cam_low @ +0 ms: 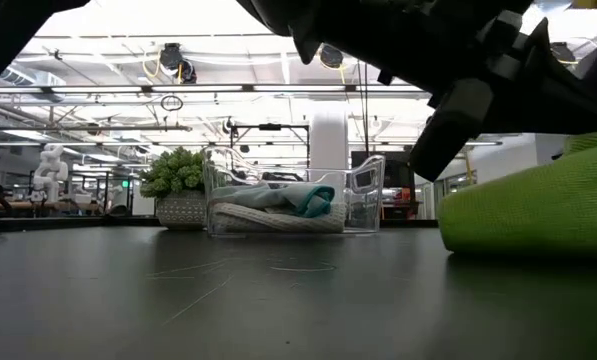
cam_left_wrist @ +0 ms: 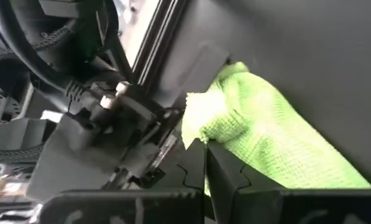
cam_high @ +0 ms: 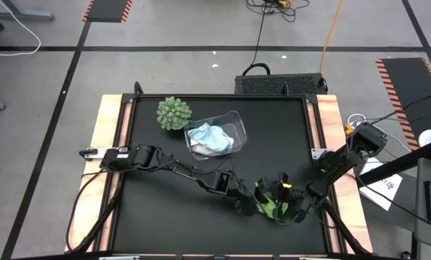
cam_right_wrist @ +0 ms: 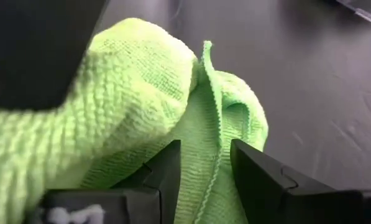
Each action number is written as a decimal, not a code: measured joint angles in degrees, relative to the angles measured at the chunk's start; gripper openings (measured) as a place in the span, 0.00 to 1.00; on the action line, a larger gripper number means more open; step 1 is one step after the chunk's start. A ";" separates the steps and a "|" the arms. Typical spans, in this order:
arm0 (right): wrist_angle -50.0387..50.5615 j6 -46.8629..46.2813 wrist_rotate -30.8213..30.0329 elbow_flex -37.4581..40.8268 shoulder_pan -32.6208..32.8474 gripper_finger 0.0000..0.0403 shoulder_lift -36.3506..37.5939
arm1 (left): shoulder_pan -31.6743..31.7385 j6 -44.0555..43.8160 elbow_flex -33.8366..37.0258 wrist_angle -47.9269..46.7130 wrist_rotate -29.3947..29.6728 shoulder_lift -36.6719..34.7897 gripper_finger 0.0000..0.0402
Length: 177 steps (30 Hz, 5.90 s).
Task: Fold microfiber towels
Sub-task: Fold the green towel
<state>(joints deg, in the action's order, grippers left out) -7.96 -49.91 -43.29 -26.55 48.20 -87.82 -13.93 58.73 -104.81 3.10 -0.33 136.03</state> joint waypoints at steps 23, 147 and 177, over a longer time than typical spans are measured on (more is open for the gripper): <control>-8.37 -3.46 -1.44 0.02 2.02 0.32 -9.21 | 0.17 -4.56 0.02 2.76 3.78 0.02 0.23; -16.65 36.26 -4.70 -12.28 9.30 0.32 -7.16 | -2.01 -29.88 12.04 -12.27 15.56 -8.15 0.47; -5.04 8.07 -2.90 -12.24 14.48 0.32 -9.35 | -1.28 -41.24 11.93 -1.19 -2.35 -5.53 0.47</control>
<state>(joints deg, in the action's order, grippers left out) -12.99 -41.84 -46.19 -38.79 62.68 -97.17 -15.20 17.49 -92.89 1.91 -2.68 130.50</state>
